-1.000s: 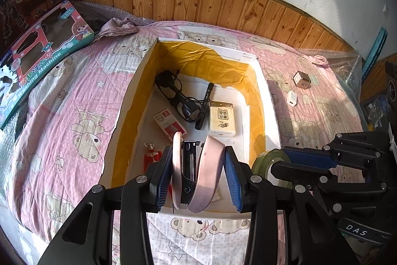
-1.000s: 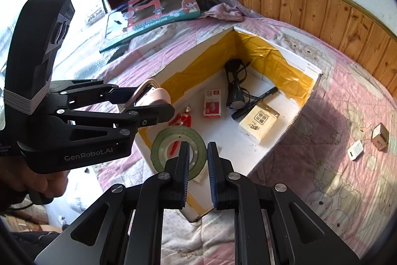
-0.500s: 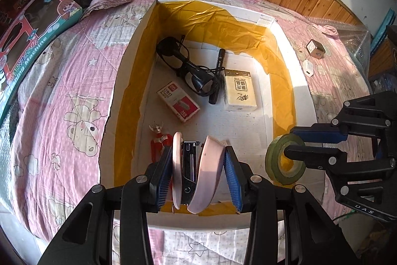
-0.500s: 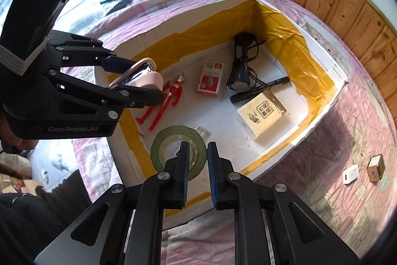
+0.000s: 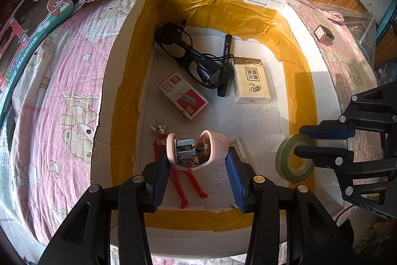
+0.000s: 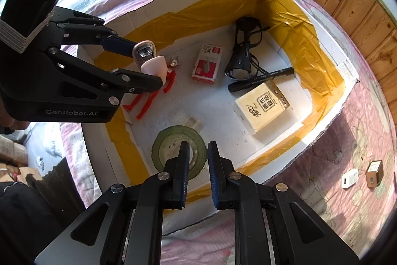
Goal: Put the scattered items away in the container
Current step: 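Open both tools to drop the stapler and tape roll into the box, then move both open tools away from the box toward the charger and tan box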
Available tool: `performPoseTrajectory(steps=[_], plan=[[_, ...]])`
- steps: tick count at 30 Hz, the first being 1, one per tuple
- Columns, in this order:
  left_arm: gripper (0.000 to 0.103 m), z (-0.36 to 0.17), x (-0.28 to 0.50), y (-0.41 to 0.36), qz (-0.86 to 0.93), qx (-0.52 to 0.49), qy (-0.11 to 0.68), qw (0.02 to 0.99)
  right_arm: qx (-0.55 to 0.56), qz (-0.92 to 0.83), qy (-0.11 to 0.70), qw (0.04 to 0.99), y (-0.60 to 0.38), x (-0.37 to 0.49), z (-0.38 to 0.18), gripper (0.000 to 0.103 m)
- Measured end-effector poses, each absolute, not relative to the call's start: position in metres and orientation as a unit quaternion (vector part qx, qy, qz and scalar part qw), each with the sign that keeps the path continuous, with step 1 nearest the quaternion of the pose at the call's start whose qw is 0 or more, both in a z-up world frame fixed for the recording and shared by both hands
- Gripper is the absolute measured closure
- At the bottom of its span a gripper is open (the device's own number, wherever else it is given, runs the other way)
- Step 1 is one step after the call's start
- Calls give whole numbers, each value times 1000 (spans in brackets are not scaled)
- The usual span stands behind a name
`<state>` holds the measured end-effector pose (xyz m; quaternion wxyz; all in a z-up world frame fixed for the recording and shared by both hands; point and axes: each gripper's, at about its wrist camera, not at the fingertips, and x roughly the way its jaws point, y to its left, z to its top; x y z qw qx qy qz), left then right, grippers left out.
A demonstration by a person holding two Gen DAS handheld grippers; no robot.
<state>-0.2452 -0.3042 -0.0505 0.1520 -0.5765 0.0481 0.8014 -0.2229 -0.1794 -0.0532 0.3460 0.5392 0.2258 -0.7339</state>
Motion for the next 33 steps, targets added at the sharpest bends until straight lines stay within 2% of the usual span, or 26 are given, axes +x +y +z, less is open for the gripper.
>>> performPoseTrajectory(steps=[3,5,18,33], plan=[[50,-47,-244,-304,807,-569,55,148,541,-738,213,344,-178,-225,-52,86],[42,-44,-244,-305,810,-565,55,147,542,-739,207,343,-176,-226,-52,86],[41,-13,-217,-299,834,-527,90,139,519,-764,152,351,-159,-199,-23,85],[41,30,-156,-286,860,-485,89,133,461,-816,21,349,-117,-151,7,84]])
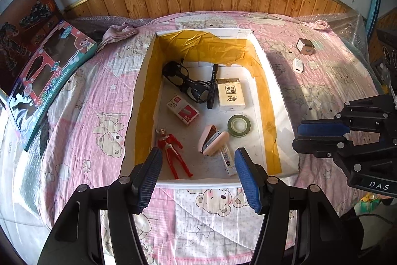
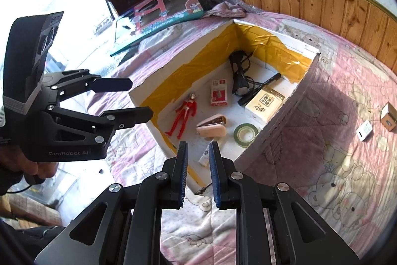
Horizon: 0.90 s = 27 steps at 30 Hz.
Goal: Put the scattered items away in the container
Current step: 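Move both open tools away from the box toward the charger and tan box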
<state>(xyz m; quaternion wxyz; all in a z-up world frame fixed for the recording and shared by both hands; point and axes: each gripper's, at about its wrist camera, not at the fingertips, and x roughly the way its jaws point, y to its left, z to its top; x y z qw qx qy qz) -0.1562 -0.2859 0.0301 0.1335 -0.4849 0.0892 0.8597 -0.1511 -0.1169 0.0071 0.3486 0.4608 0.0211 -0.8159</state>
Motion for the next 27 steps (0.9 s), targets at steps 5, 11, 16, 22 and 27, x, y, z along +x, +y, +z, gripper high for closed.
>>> performPoseTrajectory(steps=[5,11,16,22,27], plan=[[41,43,-136,-277,868,-469,93,136,437,-828,-13,352,-105,-132,18,84],[41,55,-113,-266,875,-455,90,138,409,-839,-31,357,-92,-107,29,82],[41,59,-97,-254,879,-447,89,142,397,-845,-60,353,-75,-90,25,80],[41,60,-79,-232,885,-430,81,159,393,-857,-106,316,-43,-77,12,78],[41,60,-74,-204,882,-426,66,189,390,-870,-140,267,-4,-70,3,77]])
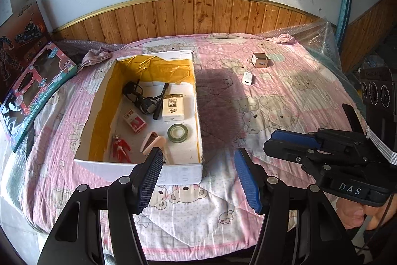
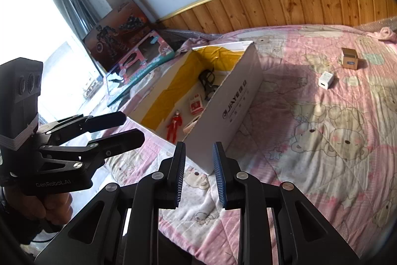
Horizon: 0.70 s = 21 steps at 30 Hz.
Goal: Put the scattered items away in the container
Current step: 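Move both open tools away from the box toward the charger and tan box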
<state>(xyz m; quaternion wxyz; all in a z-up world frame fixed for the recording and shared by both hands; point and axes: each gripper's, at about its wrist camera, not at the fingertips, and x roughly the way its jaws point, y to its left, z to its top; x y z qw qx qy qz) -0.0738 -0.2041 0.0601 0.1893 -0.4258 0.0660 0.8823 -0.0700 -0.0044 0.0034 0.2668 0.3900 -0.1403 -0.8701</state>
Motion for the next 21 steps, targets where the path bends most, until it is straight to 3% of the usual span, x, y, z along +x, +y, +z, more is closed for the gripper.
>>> performPoseTrajectory(steps=[12,21], plan=[[41,50,-85,-120,865,-428,68,253,391,-882,-212,158,91,-79,-12,75],[41,32,-120,-67,852,-442,77,270,393,-890,-197,118,126,-111,-9,70]])
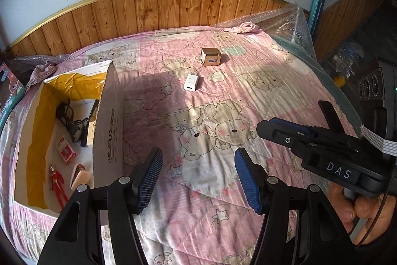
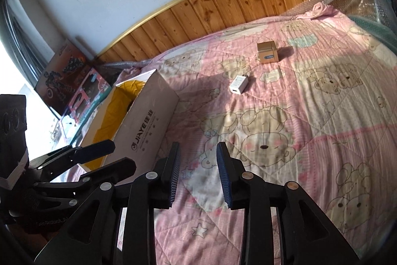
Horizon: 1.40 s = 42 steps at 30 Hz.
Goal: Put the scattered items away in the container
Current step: 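Move both open tools away from the box toward the charger and tan box, then grasp the tan box with the right tool while the left tool grasps the white charger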
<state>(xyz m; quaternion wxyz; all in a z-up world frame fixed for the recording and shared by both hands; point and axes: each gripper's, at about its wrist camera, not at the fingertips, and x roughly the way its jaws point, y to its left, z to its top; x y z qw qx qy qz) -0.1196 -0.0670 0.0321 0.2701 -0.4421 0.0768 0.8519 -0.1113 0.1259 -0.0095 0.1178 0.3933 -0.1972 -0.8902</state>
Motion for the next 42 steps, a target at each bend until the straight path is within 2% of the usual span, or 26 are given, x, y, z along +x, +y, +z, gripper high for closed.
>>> performPoseTrajectory(steps=[3,11,18,26,34,35,40,42], plan=[[41,25,-134,-53,852,-442,88,266,399,-890,-190,111,131,-128,-13,65],[41,1,-184,-26,842,-464,74,264,415,-890,-167,92,149,-182,-26,62],[41,-23,-239,-7,844,-472,23,255,422,-894,-137,54,173,-250,-39,52],[41,-64,-304,11,836,-490,-24,247,442,-889,-120,17,198,-338,-71,49],[41,-103,-350,34,827,-502,-23,251,466,-880,-92,-10,208,-412,-107,47],[41,-108,-355,37,826,-505,-22,251,469,-879,-87,-20,210,-419,-112,43],[41,-129,-372,45,822,-518,-21,236,485,-869,-97,-27,218,-445,-131,43],[45,-133,-375,48,825,-515,-16,234,487,-868,-100,-19,221,-451,-135,48]])
